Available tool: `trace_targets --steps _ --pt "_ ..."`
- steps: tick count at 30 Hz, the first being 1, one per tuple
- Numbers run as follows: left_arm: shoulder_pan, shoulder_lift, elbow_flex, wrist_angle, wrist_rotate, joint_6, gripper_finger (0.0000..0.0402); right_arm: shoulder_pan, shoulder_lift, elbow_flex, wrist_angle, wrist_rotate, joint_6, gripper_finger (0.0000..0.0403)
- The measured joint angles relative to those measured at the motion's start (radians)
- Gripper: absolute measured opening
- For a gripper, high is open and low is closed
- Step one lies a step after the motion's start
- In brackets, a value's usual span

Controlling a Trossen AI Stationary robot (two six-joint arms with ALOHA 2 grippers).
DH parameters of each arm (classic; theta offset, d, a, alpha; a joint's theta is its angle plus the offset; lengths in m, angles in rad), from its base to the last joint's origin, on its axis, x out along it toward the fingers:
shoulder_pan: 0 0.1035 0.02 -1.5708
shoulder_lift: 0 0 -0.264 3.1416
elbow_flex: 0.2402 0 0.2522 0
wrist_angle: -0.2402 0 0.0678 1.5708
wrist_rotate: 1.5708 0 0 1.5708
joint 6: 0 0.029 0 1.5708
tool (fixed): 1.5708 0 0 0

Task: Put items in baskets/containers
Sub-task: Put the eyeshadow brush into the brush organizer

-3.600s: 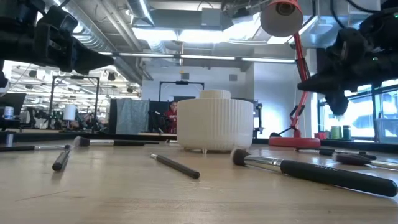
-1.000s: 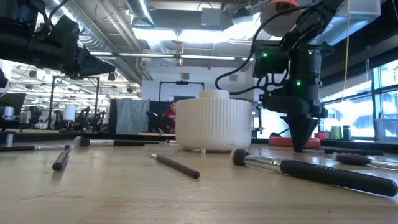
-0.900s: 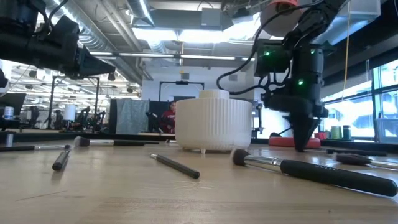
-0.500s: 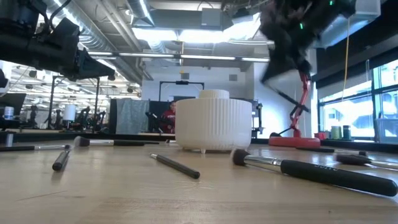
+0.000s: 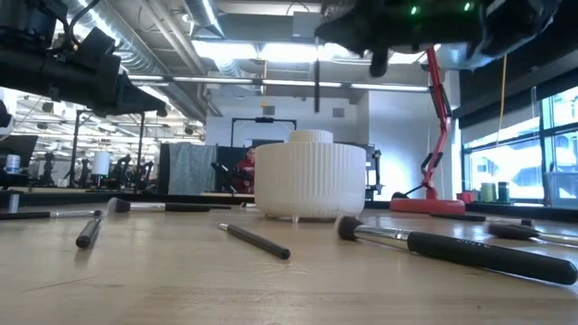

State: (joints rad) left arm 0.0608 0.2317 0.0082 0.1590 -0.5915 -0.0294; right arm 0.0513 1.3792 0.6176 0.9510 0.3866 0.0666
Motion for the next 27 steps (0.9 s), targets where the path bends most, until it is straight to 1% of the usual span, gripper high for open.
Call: trace_targets --steps 5,8,11,15,19,22,24,27 --pt "0.000 0.000 0.000 -0.007 0.000 0.006 0.0004 0.000 0.138 0.007 0.088 -0.013 -0.031 0.0001" --pt "0.000 0.000 0.000 -0.007 0.000 0.006 0.0004 0.000 0.198 0.007 0.131 -0.013 -0.053 0.0001" --pt "0.000 0.000 0.000 -0.006 0.000 0.009 0.0004 0.000 0.222 0.007 0.136 -0.013 -0.048 0.0007" --pt "0.000 0.000 0.000 -0.002 -0.006 0.017 0.0004 0.003 0.224 0.007 0.090 -0.012 -0.017 0.0032" --pt "0.000 0.000 0.000 0.001 -0.029 0.017 0.0004 0.005 0.205 0.008 0.007 -0.013 0.044 0.0060" --pt "0.000 0.000 0.000 0.001 -0.042 0.017 0.0004 0.005 0.167 0.008 -0.088 -0.012 0.084 0.0081" --pt "0.000 0.000 0.000 0.001 -0.045 0.018 0.0004 0.005 0.108 0.008 -0.196 -0.001 0.130 0.0091" --pt "0.000 0.000 0.000 0.001 -0.045 0.017 0.0004 0.005 -0.020 0.009 -0.418 0.018 0.199 0.0096"
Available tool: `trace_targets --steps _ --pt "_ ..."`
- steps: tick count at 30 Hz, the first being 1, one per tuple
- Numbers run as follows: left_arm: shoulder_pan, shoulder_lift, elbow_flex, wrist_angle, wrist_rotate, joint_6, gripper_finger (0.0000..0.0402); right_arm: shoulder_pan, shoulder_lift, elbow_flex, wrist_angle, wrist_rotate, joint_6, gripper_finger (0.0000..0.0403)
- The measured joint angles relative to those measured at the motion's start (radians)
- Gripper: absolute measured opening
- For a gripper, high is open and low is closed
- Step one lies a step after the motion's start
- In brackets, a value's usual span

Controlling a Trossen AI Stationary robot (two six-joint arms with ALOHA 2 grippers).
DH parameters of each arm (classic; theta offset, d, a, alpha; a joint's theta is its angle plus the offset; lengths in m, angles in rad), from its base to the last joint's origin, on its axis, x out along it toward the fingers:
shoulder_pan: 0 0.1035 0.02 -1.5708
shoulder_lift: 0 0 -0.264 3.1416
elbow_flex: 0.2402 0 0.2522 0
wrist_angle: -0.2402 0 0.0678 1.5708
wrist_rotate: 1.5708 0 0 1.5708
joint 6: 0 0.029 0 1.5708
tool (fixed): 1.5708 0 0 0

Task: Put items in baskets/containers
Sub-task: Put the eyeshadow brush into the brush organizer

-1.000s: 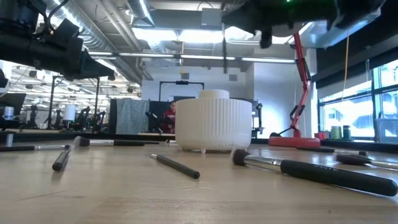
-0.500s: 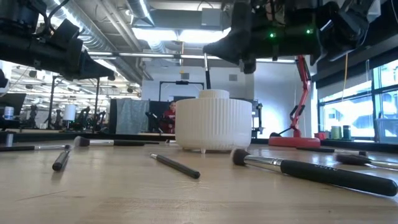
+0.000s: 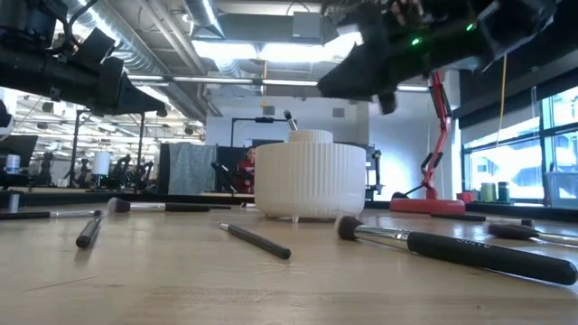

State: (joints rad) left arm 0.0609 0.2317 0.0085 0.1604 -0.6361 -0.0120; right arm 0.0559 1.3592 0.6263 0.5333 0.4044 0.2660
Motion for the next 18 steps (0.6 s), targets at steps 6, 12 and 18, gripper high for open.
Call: trace_targets --steps 6,12,18 --pt "0.000 0.000 0.000 0.000 0.000 0.000 0.0004 0.000 -0.227 0.106 -0.685 0.003 0.183 0.0090" --pt "0.000 0.000 0.000 0.000 0.000 -0.001 0.0004 0.000 -0.241 0.172 -1.293 -0.069 0.474 0.0090" --pt "0.000 0.000 0.000 0.007 0.000 -0.016 0.0004 0.000 -0.192 0.116 -1.608 -0.185 0.678 0.0098"
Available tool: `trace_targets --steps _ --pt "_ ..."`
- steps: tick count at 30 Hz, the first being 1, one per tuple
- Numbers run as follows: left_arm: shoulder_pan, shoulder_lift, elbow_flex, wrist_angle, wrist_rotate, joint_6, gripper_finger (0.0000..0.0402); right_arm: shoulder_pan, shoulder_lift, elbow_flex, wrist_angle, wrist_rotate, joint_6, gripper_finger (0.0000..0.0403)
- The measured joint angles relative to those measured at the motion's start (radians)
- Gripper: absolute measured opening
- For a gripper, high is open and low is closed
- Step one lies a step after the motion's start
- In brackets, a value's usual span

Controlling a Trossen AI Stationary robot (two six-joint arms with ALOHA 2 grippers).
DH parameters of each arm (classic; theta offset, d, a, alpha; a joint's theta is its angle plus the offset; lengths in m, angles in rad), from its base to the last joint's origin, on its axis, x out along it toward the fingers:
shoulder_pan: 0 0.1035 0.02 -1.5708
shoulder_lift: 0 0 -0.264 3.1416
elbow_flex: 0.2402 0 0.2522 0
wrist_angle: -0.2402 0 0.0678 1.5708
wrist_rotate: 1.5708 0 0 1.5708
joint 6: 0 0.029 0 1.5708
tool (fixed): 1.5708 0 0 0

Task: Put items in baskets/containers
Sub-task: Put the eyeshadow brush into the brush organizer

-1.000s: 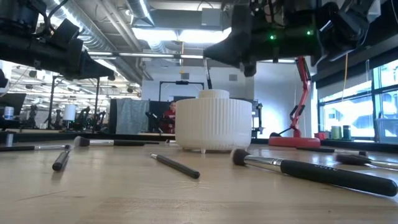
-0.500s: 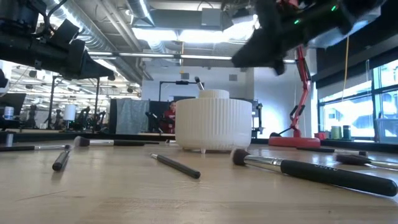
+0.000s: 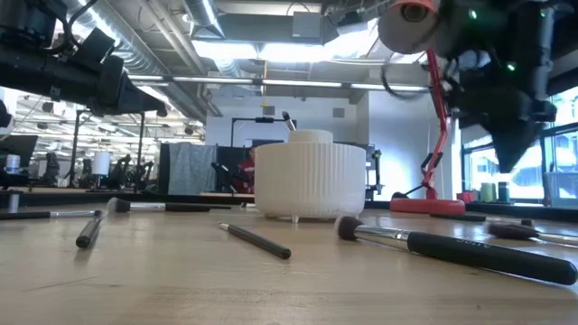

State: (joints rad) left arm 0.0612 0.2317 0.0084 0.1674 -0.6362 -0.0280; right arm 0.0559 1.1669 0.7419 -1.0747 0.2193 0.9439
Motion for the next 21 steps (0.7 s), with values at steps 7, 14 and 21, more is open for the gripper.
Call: trace_targets --steps 7,14,21 --pt "0.000 0.000 0.000 0.050 -0.001 0.047 0.0005 -0.004 0.011 -0.113 0.064 -0.051 -0.006 0.0114" --pt "0.000 0.000 0.000 0.048 -0.001 0.060 0.0006 -0.008 0.012 -0.195 0.240 -0.096 -0.025 0.0115" --pt "0.000 0.000 0.000 0.047 -0.001 0.068 0.0006 -0.008 0.012 -0.246 0.283 -0.093 -0.028 0.0115"
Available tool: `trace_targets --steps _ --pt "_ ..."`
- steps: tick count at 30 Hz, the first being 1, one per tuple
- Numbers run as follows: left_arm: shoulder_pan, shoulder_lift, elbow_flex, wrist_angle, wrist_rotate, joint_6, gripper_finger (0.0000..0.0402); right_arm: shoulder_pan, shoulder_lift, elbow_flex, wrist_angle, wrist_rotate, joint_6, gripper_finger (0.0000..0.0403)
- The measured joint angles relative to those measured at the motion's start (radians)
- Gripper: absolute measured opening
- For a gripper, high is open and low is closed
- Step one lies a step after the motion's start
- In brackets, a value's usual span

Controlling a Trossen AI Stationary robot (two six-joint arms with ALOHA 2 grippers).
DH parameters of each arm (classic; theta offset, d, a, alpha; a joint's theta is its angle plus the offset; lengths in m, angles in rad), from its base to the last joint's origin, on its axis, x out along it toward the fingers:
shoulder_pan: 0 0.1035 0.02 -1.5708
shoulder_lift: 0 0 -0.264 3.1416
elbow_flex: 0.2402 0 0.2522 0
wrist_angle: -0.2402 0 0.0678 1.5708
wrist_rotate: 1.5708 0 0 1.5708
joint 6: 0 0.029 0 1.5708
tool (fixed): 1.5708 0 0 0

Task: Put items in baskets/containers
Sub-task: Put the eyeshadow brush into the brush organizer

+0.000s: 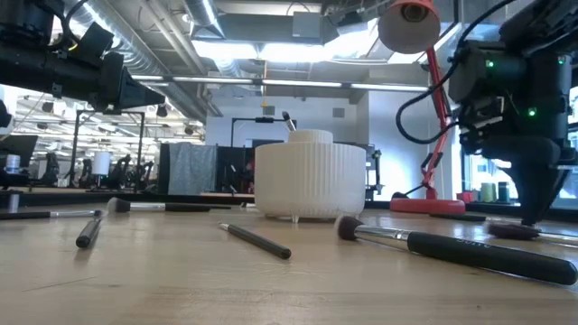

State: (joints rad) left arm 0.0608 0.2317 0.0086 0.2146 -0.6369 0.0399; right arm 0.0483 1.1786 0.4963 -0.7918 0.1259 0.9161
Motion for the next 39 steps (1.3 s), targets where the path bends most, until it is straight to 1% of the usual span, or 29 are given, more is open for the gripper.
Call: trace_targets --steps 3,5,8,12,18,20,24,27,30,34,37,39 --pt "0.000 0.000 0.000 0.000 0.000 0.000 0.0006 0.000 -0.001 -0.028 0.063 0.003 -0.005 0.0111" --pt "0.000 0.000 0.000 0.000 0.000 0.000 0.0006 0.000 -0.001 -0.041 0.091 0.008 -0.006 0.0099" --pt "0.000 0.000 0.000 0.000 0.000 0.000 0.0006 -0.001 -0.001 -0.040 0.106 0.006 -0.005 0.0068" --pt "0.000 0.000 0.000 0.000 0.000 0.000 0.0006 0.000 -0.001 -0.040 0.113 0.006 -0.005 0.0016" --pt "0.000 0.000 0.000 -0.001 0.014 0.005 0.0006 0.000 -0.005 -0.006 0.095 0.002 0.016 0.0013" --pt "0.000 0.005 0.000 0.000 0.038 0.011 0.0006 0.000 -0.029 0.027 0.088 0.001 0.012 0.0004" --pt "0.000 0.032 0.001 0.005 0.105 -0.015 0.0006 0.000 -0.073 0.106 0.085 0.009 -0.035 0.0002" --pt "0.000 0.077 0.017 0.006 0.143 -0.016 0.0007 0.000 -0.109 0.172 0.099 0.040 -0.072 0.0002" --pt "-0.011 0.140 0.041 0.006 0.150 -0.004 0.0014 0.000 -0.133 0.235 0.095 0.063 -0.110 0.0001" --pt "-0.050 0.251 0.080 0.072 0.151 0.069 0.0036 -0.001 -0.143 0.296 0.132 0.065 -0.153 0.0001" --pt "-0.089 0.354 0.119 0.190 0.152 0.184 0.0061 -0.013 -0.136 0.330 0.181 0.018 -0.181 0.0001" --pt "-0.113 0.433 0.155 0.280 0.182 0.259 0.0080 -0.024 -0.127 0.347 0.203 -0.035 -0.191 0.0001"
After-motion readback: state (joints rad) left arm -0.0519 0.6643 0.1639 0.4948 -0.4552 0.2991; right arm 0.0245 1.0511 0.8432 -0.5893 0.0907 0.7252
